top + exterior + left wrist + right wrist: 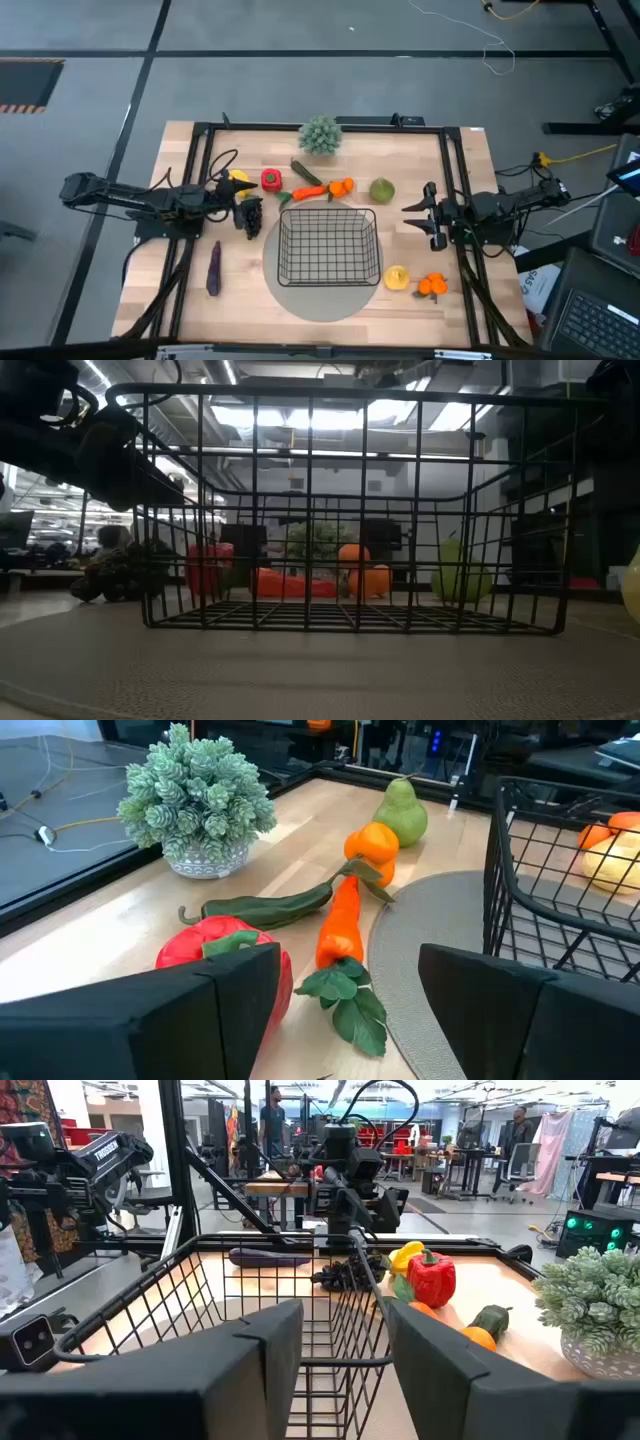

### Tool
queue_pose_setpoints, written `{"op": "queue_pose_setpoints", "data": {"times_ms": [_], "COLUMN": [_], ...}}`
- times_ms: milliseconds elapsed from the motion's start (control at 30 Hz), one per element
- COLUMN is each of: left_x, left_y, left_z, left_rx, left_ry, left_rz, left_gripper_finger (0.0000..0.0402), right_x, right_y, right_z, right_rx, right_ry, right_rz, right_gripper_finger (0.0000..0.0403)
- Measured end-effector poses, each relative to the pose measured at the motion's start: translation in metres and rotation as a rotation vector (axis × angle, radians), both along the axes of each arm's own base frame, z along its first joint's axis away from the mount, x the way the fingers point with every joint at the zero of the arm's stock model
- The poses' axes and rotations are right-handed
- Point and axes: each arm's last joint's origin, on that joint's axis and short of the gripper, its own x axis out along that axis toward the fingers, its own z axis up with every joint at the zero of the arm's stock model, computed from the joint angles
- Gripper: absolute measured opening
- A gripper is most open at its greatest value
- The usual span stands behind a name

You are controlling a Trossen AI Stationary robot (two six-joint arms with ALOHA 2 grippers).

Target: Build produce basket

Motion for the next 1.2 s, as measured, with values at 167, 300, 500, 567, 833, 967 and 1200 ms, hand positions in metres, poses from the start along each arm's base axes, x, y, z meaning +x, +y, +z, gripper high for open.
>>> {"op": "queue_pose_setpoints", "data": {"times_ms": [167, 300, 500, 567, 833, 967, 1200], "left_x": [0.0, 0.0, 0.0, 0.0, 0.0, 0.0, 0.0], "left_y": [0.0, 0.0, 0.0, 0.0, 0.0, 0.0, 0.0], "left_z": [0.0, 0.0, 0.0, 0.0, 0.0, 0.0, 0.0], "left_rx": [0.0, 0.0, 0.0, 0.0, 0.0, 0.0, 0.0], "left_ry": [-0.001, 0.0, -0.001, -0.001, -0.001, -0.001, -0.001], "left_rz": [0.0, 0.0, 0.0, 0.0, 0.0, 0.0, 0.0], "left_gripper_finger": [0.0229, 0.0229, 0.0229, 0.0229, 0.0229, 0.0229, 0.0229], "right_x": [0.0, 0.0, 0.0, 0.0, 0.0, 0.0, -0.001], "right_y": [0.0, 0.0, 0.0, 0.0, 0.0, 0.0, 0.0], "right_z": [0.0, 0.0, 0.0, 0.0, 0.0, 0.001, 0.011], "right_rx": [0.0, 0.001, 0.0, 0.0, 0.0, 0.008, 0.227], "right_ry": [0.0, -0.001, 0.0, 0.0, 0.0, -0.011, -0.095], "right_rz": [0.0, 0.0, 0.0, 0.0, 0.0, 0.0, 0.03], "right_gripper_finger": [0.0148, 0.0148, 0.0148, 0.0148, 0.0148, 0.0148, 0.0148]}}
